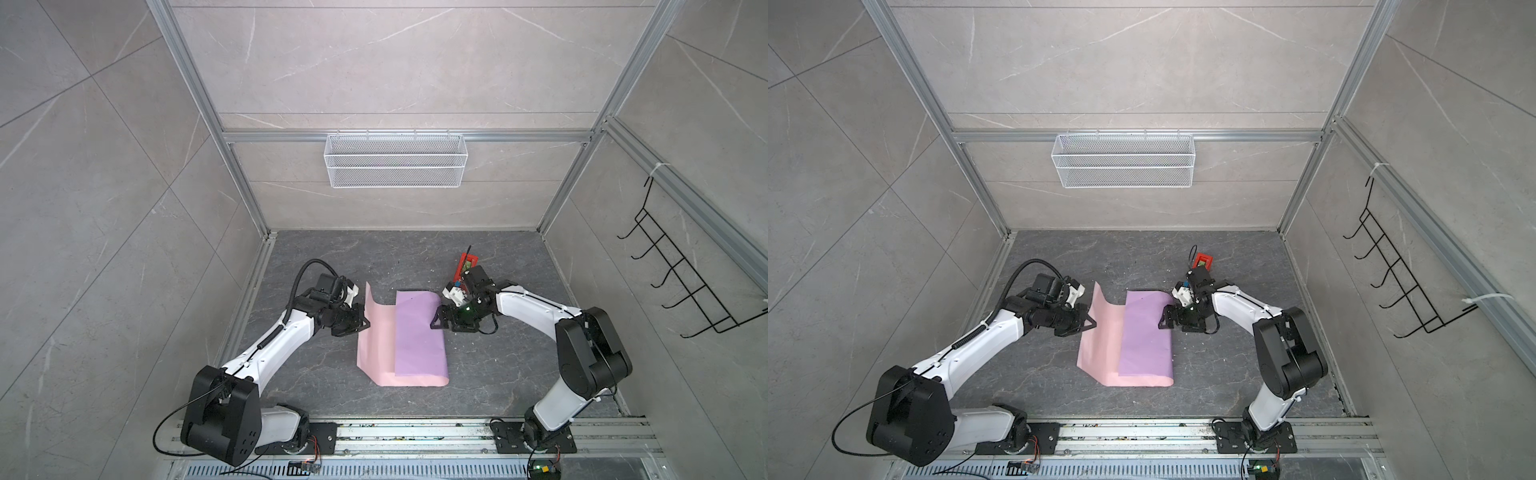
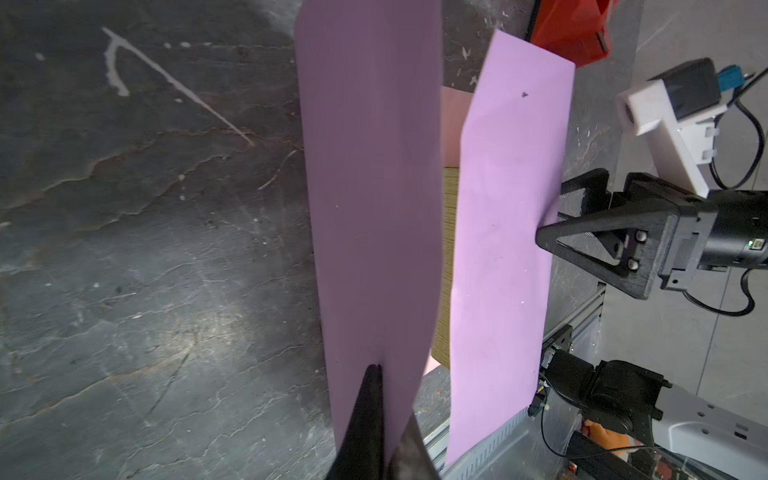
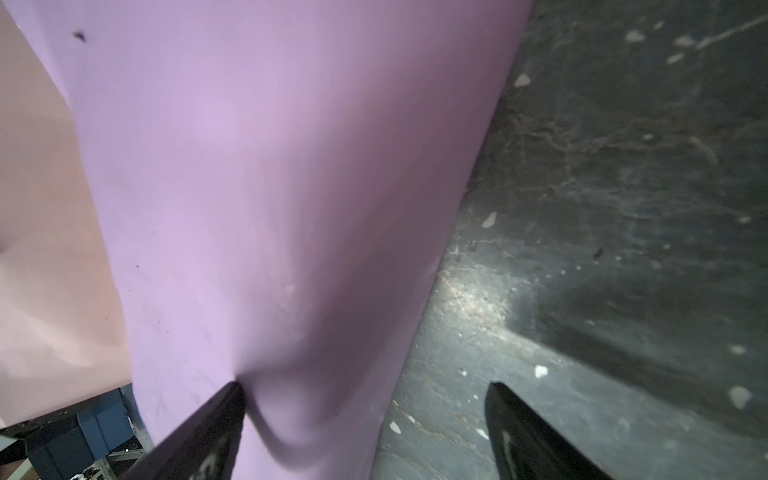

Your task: Wrap the gift box in paper

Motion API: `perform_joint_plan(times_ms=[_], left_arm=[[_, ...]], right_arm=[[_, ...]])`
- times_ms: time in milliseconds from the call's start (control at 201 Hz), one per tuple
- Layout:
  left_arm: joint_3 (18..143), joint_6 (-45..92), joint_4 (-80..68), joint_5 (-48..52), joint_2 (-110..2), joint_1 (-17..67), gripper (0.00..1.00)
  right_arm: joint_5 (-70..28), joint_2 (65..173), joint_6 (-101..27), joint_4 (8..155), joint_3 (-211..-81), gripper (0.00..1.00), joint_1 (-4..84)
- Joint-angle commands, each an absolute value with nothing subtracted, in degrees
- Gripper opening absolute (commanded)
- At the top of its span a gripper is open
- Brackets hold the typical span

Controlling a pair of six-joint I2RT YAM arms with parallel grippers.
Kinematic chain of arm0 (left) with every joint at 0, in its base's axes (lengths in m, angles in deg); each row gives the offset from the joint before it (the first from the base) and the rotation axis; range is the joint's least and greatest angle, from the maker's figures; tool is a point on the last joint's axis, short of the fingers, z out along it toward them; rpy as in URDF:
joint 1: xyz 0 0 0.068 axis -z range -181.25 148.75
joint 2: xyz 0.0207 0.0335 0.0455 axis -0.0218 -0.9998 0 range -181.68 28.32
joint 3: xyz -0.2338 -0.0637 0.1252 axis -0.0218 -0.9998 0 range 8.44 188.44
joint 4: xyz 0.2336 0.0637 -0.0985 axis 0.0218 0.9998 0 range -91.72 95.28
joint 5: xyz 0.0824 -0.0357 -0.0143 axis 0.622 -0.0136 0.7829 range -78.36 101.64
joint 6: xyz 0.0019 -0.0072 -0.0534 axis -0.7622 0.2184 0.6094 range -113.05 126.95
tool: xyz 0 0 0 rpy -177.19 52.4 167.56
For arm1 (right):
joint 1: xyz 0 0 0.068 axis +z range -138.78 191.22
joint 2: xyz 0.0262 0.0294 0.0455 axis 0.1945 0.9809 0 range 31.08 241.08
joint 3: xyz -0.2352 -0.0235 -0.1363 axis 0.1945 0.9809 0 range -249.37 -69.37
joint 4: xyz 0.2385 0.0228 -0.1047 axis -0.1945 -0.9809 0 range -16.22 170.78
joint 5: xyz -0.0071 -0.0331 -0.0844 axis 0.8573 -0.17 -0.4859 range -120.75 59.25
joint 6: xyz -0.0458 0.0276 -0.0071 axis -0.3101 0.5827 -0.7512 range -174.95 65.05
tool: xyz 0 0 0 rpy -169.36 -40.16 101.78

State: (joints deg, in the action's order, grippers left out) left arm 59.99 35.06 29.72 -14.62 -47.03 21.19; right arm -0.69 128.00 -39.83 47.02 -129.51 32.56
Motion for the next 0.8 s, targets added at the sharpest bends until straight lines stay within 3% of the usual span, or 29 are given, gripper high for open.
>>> perform_joint_plan(times_ms=[0,791], left_arm=[[63.1,37.5,31.1,-10.7,-46.9,24.2,0.04],[76.7,36.1,38.2,-0.8,-56.4,38.1,0.00]], right_arm=[[-6.4,131.4,-41.1,44.6,-128.5,0.92,33.5],[-6.8,131.3,-41.0,44.8,-128.2,0.94,33.7]])
